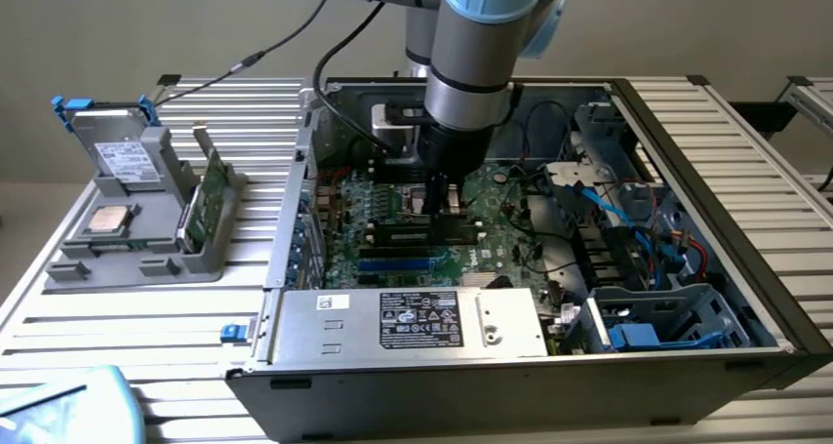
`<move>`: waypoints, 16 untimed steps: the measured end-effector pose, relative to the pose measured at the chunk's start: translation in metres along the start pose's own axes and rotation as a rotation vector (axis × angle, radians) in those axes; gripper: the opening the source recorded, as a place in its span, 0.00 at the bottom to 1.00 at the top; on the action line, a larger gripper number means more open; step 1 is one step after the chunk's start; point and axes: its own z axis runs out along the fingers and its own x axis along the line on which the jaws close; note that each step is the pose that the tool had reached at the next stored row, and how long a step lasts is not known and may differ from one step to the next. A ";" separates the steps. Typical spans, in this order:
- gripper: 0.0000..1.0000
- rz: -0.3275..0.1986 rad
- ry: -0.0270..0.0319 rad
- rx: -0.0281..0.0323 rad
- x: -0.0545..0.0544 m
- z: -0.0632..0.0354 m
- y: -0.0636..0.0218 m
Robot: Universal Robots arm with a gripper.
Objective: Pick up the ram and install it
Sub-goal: 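Insert the ram into the slot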
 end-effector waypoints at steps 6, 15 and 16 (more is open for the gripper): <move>0.58 0.006 0.0008 0.0000 0.000 -0.0093 0.0029; 0.49 0.029 -0.0009 0.0000 0.000 -0.0209 0.0042; 0.43 0.029 -0.0008 0.0000 0.000 -0.0210 0.0042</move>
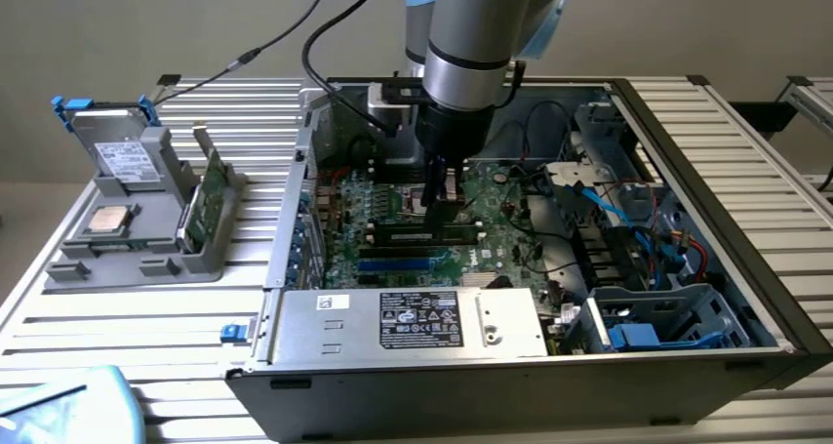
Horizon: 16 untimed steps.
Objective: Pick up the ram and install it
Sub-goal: 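Insert the ram into the slot, then press down the ram until it locks into place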
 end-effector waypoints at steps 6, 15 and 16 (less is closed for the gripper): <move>0.13 0.000 0.0002 -0.0001 0.000 -0.0001 0.0000; 0.11 0.000 0.0002 -0.0001 0.000 -0.0001 0.0000; 0.11 0.000 0.0002 -0.0001 0.000 -0.0001 0.0000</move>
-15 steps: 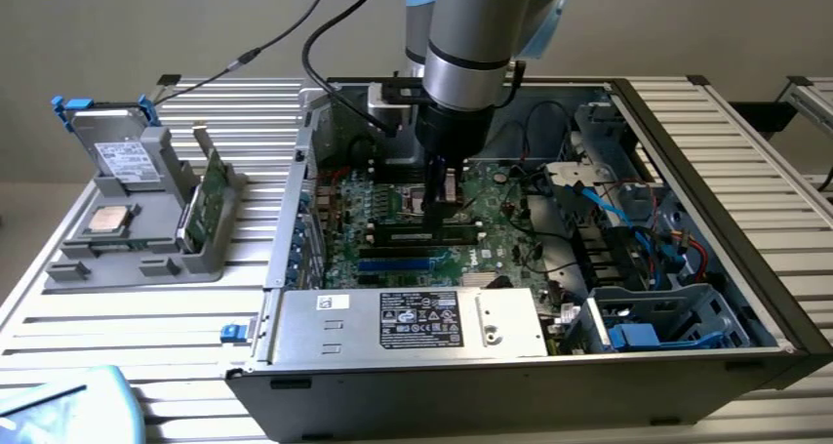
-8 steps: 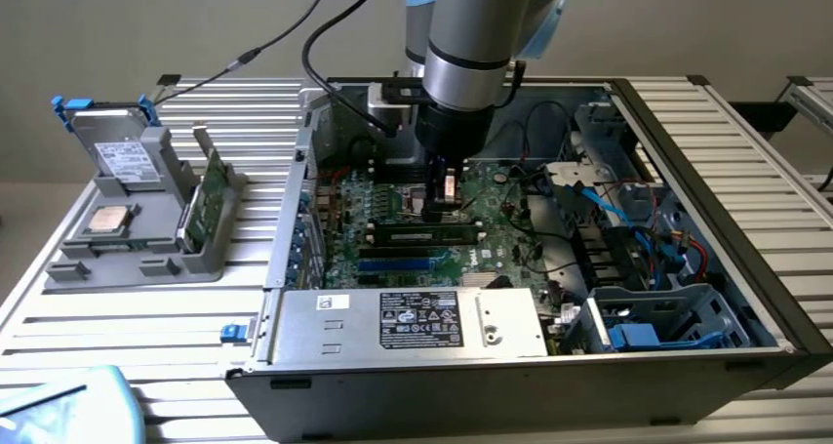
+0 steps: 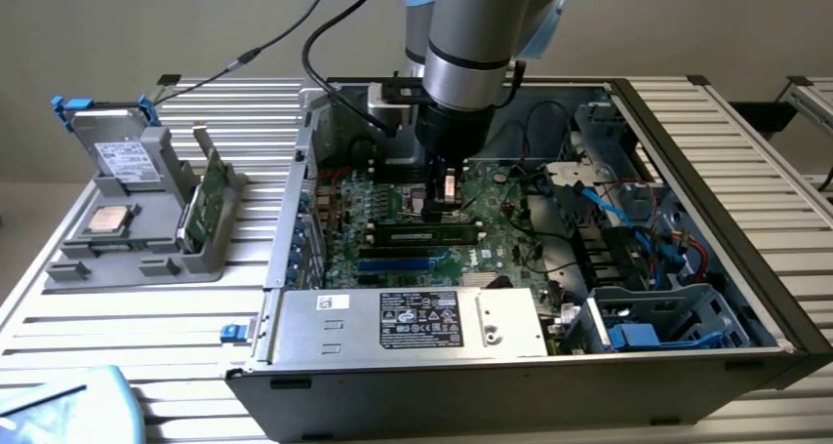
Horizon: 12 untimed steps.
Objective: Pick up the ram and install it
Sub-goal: 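Press down the ram until it locks into place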
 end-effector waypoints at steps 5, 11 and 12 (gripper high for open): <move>0.11 0.000 -0.0007 -0.0002 0.000 -0.0003 -0.0017; 0.11 -0.001 -0.0089 0.0000 0.003 -0.0021 -0.0215; 0.11 -0.001 -0.0100 0.0000 0.004 -0.0026 -0.0261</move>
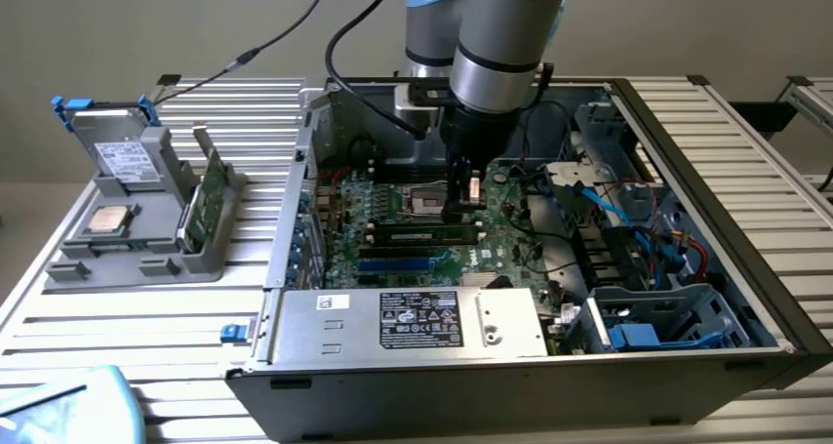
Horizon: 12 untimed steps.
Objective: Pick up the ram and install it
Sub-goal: 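Press down the ram until it locks into place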
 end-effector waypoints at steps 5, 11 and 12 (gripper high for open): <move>0.11 0.000 -0.0011 0.0000 0.000 -0.0006 -0.0071; 0.11 0.000 0.0046 0.0002 -0.004 0.0046 -0.0075; 0.11 0.000 0.0057 0.0001 -0.005 0.0052 -0.0074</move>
